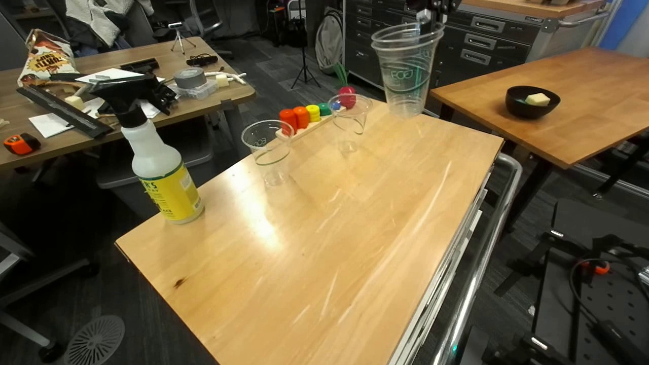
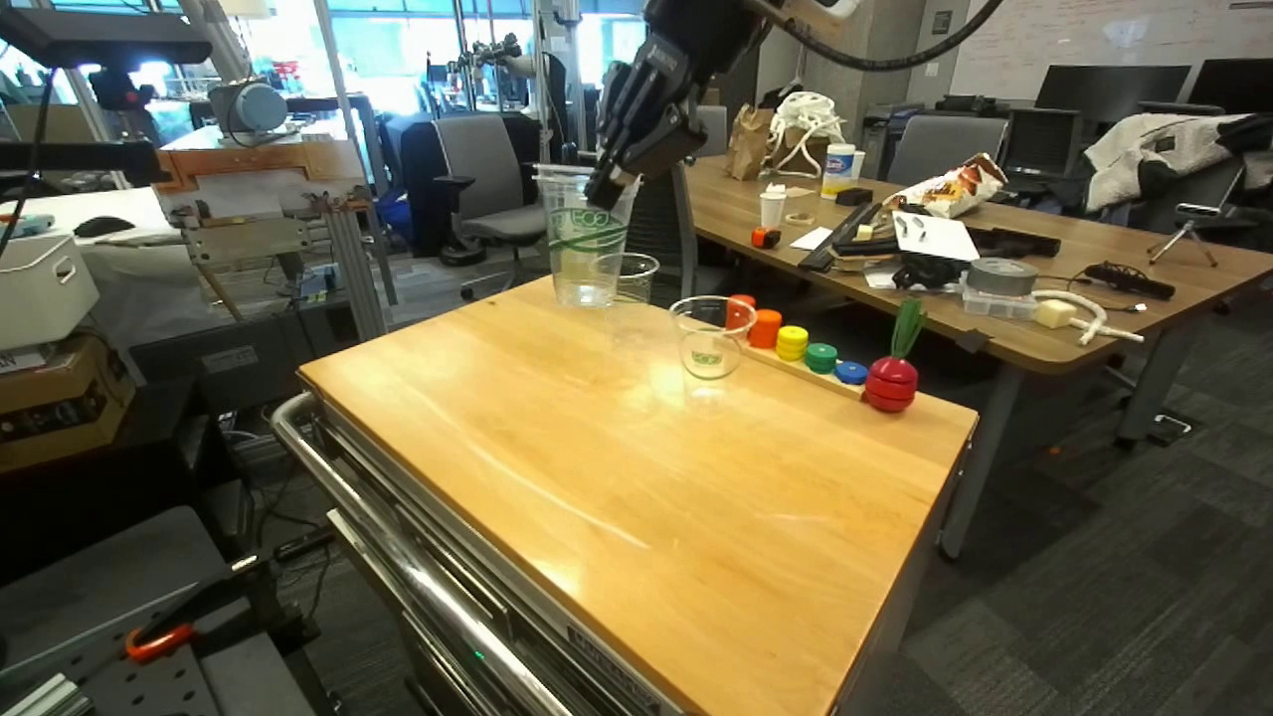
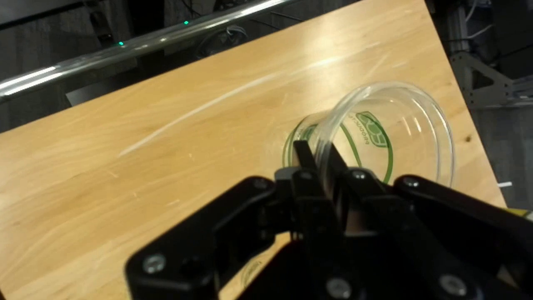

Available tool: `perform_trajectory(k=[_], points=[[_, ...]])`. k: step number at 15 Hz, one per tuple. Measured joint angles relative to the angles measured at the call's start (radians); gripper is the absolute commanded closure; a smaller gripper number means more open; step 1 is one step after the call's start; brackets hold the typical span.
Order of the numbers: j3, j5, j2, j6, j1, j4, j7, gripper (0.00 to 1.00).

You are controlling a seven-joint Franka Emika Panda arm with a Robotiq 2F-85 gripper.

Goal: Put the cups one inside the other

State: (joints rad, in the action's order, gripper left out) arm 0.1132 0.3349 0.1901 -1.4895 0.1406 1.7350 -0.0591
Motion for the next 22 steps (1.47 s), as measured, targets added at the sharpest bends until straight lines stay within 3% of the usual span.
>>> perform_trajectory(k=[8, 13, 22], points=[[0.000, 0.046, 0.170, -0.150, 0.005, -0.206, -0.073, 0.98], [-0.002, 0.064, 0.287, -0.169, 0.037, -0.330, -0.086, 0.98], [-0.028, 0.087, 0.326, -0.164, 0.065, -0.364, -0.084, 0.98]])
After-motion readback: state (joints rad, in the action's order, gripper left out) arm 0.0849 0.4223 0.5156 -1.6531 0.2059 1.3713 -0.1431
